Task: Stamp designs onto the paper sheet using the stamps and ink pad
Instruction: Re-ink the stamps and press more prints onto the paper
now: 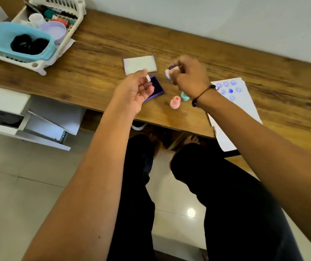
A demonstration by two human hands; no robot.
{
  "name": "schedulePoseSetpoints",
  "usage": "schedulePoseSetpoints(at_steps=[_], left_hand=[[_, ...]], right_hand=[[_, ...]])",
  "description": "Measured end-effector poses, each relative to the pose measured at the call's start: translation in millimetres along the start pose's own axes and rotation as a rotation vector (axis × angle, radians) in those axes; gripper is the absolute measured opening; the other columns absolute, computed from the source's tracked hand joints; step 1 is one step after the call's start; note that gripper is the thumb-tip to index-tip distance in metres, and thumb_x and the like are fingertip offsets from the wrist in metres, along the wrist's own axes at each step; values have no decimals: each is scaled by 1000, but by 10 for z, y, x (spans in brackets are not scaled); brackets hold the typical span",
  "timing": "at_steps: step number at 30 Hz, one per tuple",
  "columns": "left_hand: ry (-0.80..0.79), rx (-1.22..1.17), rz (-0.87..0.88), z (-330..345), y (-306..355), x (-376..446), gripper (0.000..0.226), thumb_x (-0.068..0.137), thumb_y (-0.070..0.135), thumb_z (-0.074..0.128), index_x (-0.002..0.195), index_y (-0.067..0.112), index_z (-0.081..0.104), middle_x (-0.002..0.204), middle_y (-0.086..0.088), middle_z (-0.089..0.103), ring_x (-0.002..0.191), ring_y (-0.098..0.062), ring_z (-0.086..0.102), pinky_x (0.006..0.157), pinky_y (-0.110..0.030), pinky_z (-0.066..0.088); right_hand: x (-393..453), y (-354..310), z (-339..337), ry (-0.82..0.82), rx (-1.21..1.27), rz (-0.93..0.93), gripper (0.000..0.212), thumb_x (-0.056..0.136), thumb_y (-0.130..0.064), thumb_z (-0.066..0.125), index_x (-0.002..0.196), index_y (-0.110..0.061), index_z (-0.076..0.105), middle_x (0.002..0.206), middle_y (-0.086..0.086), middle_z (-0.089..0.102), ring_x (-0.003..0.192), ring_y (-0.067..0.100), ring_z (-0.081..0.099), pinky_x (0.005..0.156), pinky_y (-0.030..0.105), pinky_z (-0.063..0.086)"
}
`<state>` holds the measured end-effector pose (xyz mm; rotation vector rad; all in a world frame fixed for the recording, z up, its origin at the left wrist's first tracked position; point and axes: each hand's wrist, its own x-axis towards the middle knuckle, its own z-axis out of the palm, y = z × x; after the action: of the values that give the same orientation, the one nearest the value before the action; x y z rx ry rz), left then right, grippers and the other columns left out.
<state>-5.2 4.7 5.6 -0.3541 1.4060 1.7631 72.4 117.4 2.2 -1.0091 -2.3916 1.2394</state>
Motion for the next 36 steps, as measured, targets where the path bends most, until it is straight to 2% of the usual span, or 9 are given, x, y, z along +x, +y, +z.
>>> schedulePoseSetpoints(at_steps=[2,5,8,11,14,17,20,26,36], left_hand=[[-73,28,16,216,-114,-54,21,89,10,58,70,5,53,64,-7,54,55,-13,56,48,-19,52],[-230,58,40,562,-329,-176,21,89,8,59,69,3,55,56,-10,60,55,-16,59,54,-21,55],[-396,81,42,916,-610,-307,17,90,7,56,74,3,55,73,-15,59,65,-20,59,60,-20,55],[-471,177,19,1173,-938,-362,15,90,6,55,75,5,57,75,-12,57,68,-19,55,62,-19,53],[-407,304,-12,1307,-1274,-320,16,87,6,59,71,9,59,72,-8,57,67,-18,52,70,-23,49],[-303,437,-41,1308,-1431,-253,21,86,10,62,66,10,55,68,-4,56,66,-16,52,78,-28,48],[-278,512,-41,1320,-1456,-246,20,85,14,63,68,11,54,69,-2,57,67,-14,54,82,-29,49],[-281,513,-43,1320,-1463,-221,18,85,15,63,70,15,55,73,0,59,80,-18,58,92,-33,51],[-275,459,-75,1336,-1424,-241,18,86,13,61,70,19,55,75,1,59,78,-18,56,81,-28,48]], right_hand=[[-77,175,-214,53,124,74,20,80,-10,55,69,-26,56,70,-1,61,57,7,55,56,24,45],[-211,473,-603,121,177,181,11,84,-9,54,78,-18,56,64,-2,58,34,-3,49,35,13,34],[-281,819,-990,229,142,250,8,83,-9,53,86,-12,58,61,-1,58,32,-1,47,36,19,38],[-312,1128,-1229,252,77,307,12,79,-6,53,83,-14,61,62,3,57,38,6,53,46,27,50],[-292,1383,-1332,201,-172,269,16,80,-6,52,88,-10,65,64,3,60,56,27,64,60,40,53],[-251,1482,-1329,138,-449,192,22,85,-10,47,98,-7,64,84,17,71,81,39,68,74,39,54],[-191,1483,-1303,119,-561,151,26,87,-11,46,106,-5,63,102,23,69,99,39,62,85,37,48],[-117,1531,-1254,89,-694,106,27,88,-16,48,111,-7,60,110,22,67,103,40,58,79,35,45],[-93,1417,-1184,-44,-932,24,28,85,-5,47,113,-2,49,108,25,61,95,43,57,62,35,38]])
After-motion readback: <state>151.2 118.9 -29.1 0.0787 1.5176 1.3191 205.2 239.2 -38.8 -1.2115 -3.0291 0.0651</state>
